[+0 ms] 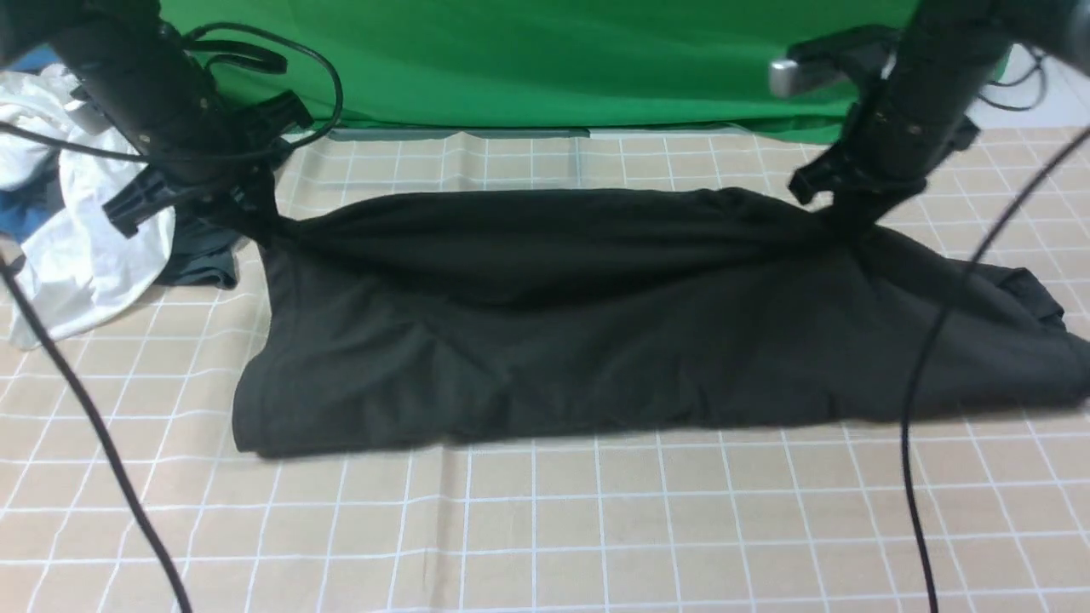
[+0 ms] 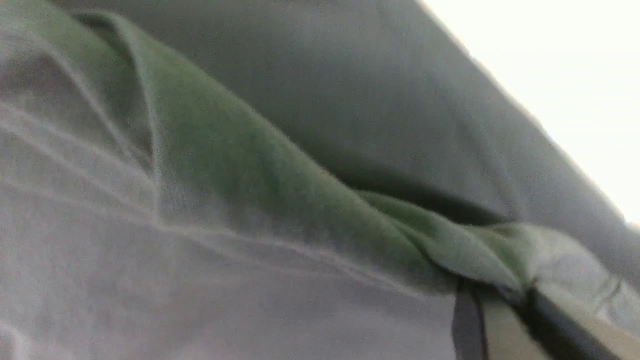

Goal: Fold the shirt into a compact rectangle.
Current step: 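Fold the black garment in half by bringing its near edge over to the far edge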

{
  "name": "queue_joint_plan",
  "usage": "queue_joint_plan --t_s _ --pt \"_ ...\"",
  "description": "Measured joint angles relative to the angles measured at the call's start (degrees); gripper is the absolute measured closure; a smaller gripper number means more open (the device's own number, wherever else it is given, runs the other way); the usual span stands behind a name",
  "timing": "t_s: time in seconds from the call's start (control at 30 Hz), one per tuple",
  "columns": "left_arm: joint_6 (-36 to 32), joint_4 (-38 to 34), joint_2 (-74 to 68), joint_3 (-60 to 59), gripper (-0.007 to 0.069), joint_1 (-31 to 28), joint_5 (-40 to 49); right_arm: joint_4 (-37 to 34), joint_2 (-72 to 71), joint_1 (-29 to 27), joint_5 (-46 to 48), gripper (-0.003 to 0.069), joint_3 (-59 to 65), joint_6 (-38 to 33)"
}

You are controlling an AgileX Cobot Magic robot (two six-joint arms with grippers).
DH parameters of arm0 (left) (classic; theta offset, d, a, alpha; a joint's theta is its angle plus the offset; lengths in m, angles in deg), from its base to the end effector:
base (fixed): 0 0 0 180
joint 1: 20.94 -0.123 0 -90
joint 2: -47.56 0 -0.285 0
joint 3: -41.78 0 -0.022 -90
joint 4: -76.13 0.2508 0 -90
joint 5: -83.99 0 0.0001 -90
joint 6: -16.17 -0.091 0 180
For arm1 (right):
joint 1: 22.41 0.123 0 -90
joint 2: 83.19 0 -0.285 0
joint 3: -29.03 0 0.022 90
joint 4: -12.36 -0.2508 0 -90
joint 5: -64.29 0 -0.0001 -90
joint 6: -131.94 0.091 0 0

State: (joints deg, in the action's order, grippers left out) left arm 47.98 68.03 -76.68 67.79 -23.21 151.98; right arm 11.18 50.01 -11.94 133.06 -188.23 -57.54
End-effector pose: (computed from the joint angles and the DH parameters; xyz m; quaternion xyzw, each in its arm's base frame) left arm 0.4336 0.0053 0.2569 -0.3078 0.9414 -0.0964 0.0983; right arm 0.4626 0.0873 0.2389 -0.1693 0.9765 0.0112 0.1329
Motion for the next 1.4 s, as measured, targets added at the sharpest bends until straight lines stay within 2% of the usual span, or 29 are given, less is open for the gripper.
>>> queue_joint_plan --t_s 0.07,0.13,0.17,0.2,0.23,0.3,0.4,0.5,0.6,0.8,0.97,1.03,1.13,1.2,1.23,1.4 --pt "0.0 0.0 -1.5 1.5 0.0594 -0.1 0.0 0.2 2.3 0.0 -0.6 0.0550 -2.8 0.0" --pt "0.0 0.0 -3.9 4.1 0.0594 -0.1 0.0 0.6 6.0 -0.1 -1.7 0.0433 -7.7 0.2" --pt "0.0 -0.1 -4.5 4.7 0.0594 -0.1 0.0 0.7 6.7 -0.1 -1.7 0.0400 -8.7 0.4" --pt "0.0 -0.1 -5.2 5.1 0.0594 -0.1 -0.2 0.7 7.3 -0.2 -1.7 0.0323 -9.8 0.7" --pt "0.0 -0.1 -5.3 5.1 0.0594 -0.1 -0.2 0.7 7.4 -0.2 -1.8 0.0312 -10.1 1.0" --pt "-0.2 0.0 -6.3 5.4 0.0594 -0.1 -0.3 0.7 7.4 -0.3 -1.8 0.0201 -11.6 1.7" --pt "-1.0 0.2 -6.5 5.5 0.0594 -0.1 -1.0 -1.5 7.3 0.1 -2.1 0.0156 -12.1 -0.6" --pt "-1.1 0.2 -6.5 5.5 0.0594 -0.1 -1.6 -4.9 7.4 1.4 -3.7 0.0144 -12.1 -6.5" --pt "-1.1 0.2 -6.5 5.5 0.0594 -0.1 -1.7 -6.4 8.0 3.0 -8.6 0.0140 -12.1 -9.4" --pt "-1.8 0.2 -6.5 5.5 0.0594 -0.1 -1.7 -7.1 11.4 5.9 -17.9 0.0139 -12.1 -11.8" --pt "-2.2 0.2 -6.5 5.6 0.0594 -0.1 -1.7 -7.0 14.5 6.2 -19.4 0.0139 -12.1 -12.0" --pt "-2.2 0.2 -6.5 5.6 0.0594 -0.1 -1.7 -7.0 15.3 6.2 -19.2 0.0152 -12.1 -12.0" --pt "-2.2 0.2 -6.5 5.6 0.0594 -0.1 -1.7 -7.0 15.8 6.2 -18.9 0.0353 -12.1 -12.0" --pt "-2.3 0.2 -6.5 5.6 0.0594 -0.1 -1.7 -7.0 15.8 6.2 -18.9 0.0512 -12.1 -11.9" --pt "-2.3 0.2 -6.5 5.6 0.0594 -0.1 -1.7 -7.0 15.8 6.2 -18.8 0.0562 -12.4 -11.8" --pt "-2.3 0.3 -6.5 8.0 0.0594 -0.1 0.1 -6.9 15.8 5.9 -15.9 0.0575 -15.7 -11.7"
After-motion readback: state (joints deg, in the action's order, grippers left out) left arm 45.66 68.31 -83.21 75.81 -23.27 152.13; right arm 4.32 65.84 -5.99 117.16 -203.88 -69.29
